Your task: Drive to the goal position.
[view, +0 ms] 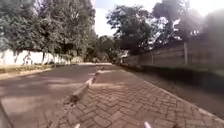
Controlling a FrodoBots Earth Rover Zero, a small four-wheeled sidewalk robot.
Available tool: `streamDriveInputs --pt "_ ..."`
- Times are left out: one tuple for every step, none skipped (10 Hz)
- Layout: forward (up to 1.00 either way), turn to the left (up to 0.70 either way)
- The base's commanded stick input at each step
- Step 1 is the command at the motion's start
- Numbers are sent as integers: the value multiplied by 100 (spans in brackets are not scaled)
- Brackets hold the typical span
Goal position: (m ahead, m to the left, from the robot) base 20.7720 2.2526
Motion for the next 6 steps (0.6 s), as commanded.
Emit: streamDriveInputs --pt "70 0" --pt "70 0" --pt "70 0" --pt "70 0" --pt "70 0" --pt "70 0"
